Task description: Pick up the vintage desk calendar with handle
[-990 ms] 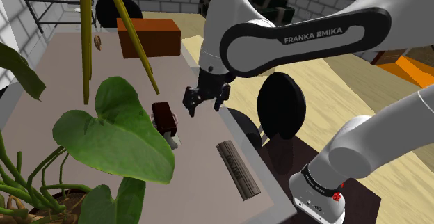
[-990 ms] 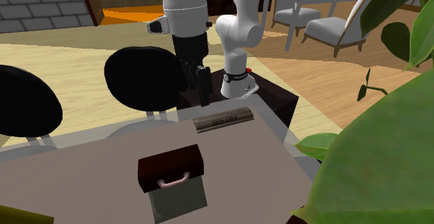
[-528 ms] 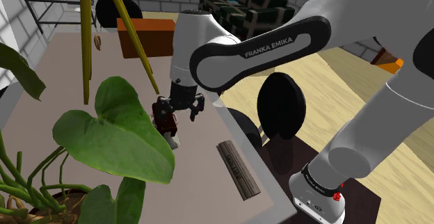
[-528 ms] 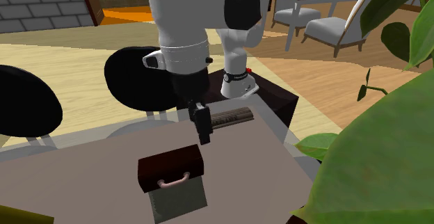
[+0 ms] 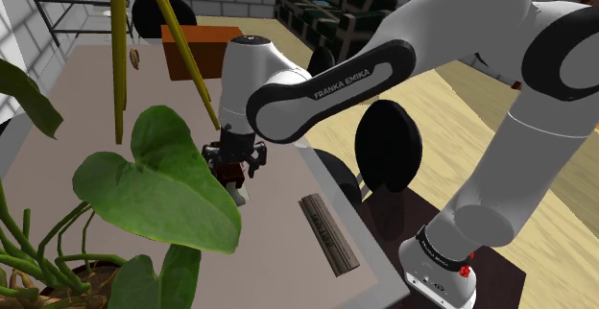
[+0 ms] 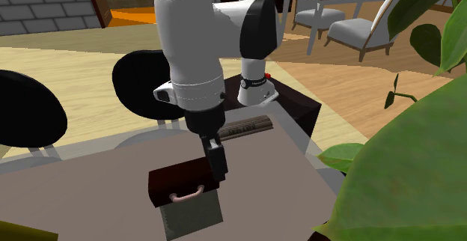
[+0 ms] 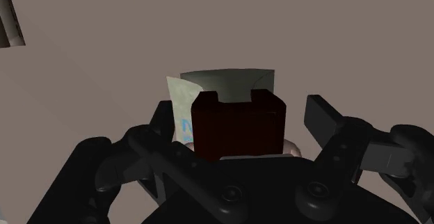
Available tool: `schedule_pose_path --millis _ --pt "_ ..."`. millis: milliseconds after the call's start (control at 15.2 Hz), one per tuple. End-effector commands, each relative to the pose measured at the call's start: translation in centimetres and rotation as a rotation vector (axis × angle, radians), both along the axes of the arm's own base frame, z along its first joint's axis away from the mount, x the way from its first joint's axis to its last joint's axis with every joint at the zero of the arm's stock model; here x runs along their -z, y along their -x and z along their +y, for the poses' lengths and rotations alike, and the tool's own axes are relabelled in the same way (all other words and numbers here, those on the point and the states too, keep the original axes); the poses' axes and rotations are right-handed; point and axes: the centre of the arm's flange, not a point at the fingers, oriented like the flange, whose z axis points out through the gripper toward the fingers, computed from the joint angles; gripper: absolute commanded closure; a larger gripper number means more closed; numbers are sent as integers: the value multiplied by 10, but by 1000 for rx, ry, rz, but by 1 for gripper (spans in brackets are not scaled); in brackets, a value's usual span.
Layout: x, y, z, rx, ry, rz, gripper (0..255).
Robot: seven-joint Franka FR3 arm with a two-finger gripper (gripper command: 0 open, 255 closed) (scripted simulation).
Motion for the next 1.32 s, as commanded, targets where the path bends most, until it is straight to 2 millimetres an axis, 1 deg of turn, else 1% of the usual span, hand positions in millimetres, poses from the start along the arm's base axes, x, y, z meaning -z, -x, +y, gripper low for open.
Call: schedule_pose_path --millis 0,132,198,792,1254 --pt "11 0 1 0 0 0 0" --pt "14 0 1 0 0 0 0" --pt "13 1 1 0 0 0 255" --pt "14 0 1 0 0 0 255" --pt "-23 0 1 0 0 0 255"
